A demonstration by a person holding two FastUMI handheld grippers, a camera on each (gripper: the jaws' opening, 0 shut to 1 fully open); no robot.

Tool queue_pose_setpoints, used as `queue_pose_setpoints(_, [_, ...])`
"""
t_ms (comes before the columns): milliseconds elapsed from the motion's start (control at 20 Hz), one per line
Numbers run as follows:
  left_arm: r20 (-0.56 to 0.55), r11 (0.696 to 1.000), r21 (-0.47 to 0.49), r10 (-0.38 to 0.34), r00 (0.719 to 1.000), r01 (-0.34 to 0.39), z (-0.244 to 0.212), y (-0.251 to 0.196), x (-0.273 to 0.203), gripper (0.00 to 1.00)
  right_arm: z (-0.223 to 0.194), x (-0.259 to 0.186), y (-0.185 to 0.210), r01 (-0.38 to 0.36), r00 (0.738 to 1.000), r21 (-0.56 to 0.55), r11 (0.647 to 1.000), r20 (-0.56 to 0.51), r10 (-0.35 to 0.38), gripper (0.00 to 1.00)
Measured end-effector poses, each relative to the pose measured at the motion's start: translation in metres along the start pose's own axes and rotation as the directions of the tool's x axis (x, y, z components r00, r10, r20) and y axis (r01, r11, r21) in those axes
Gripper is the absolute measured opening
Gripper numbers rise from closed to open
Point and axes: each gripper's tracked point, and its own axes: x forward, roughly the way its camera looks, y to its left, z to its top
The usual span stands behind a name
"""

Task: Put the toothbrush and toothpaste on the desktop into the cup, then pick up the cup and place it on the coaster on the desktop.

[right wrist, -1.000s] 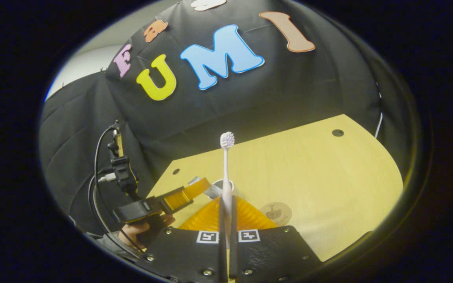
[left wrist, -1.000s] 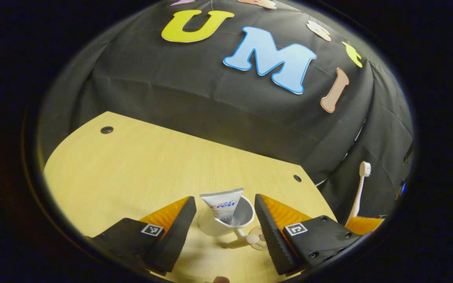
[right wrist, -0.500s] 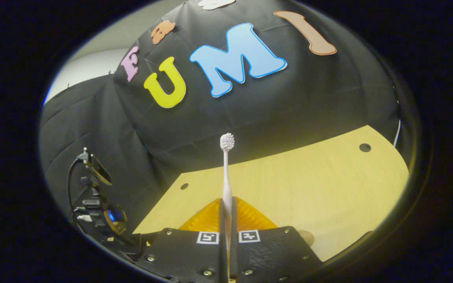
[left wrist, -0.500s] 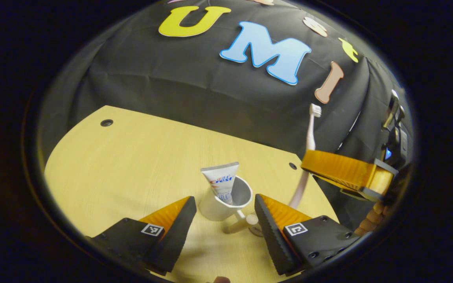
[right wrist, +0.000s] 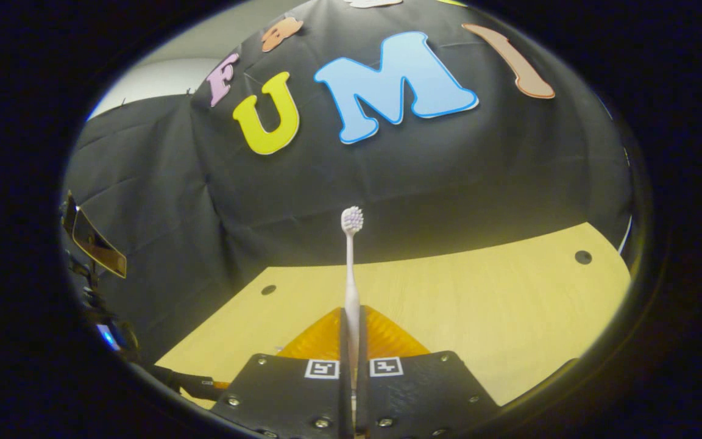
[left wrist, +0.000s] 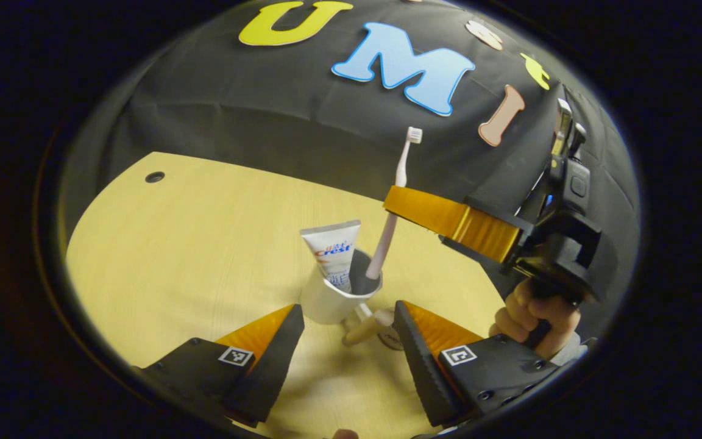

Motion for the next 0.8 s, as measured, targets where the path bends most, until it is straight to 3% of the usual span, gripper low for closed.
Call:
queue_pose_setpoints(300, [-0.018,1.0,-0.015,0.001,1.0,-0.001,-0.001,0.002,0.003,0.92,-0.018,0.003,-0.005,0.039,0.999,-0.11,0.993,-0.025,-0.042,0.05])
queue_pose_setpoints(500, [-0.019,1.0,-0.013,-0.001,1.0,0.001,0.003,0.0,0.0,0.92,-0.028,-0.001,-0.001,0.009,0.998,-0.066,0.998,-0.059,-0.012,0.13])
queue_pose_setpoints(550, [-0.022,1.0,-0.012,-0.002,1.0,0.001,0.004,-0.001,-0.002,0.92,-0.03,-0.003,0.001,-0.003,0.997,-0.05,0.999,-0.071,-0.001,0.19])
queue_pose_setpoints(700, [-0.031,1.0,-0.012,-0.005,0.999,0.005,0.004,-0.003,0.001,0.92,-0.024,-0.01,-0.01,0.035,0.998,-0.043,0.998,-0.059,-0.038,0.72])
queue_pose_setpoints(750, [-0.034,1.0,-0.014,-0.008,0.999,0.007,0.005,-0.004,0.005,0.92,-0.022,-0.012,-0.009,0.035,0.998,-0.032,0.999,-0.05,-0.037,0.75])
queue_pose_setpoints(800, [-0.036,1.0,-0.015,-0.011,0.999,0.01,0.004,-0.006,0.008,0.92,-0.019,-0.015,-0.012,0.048,0.998,-0.025,0.999,-0.046,-0.049,0.88])
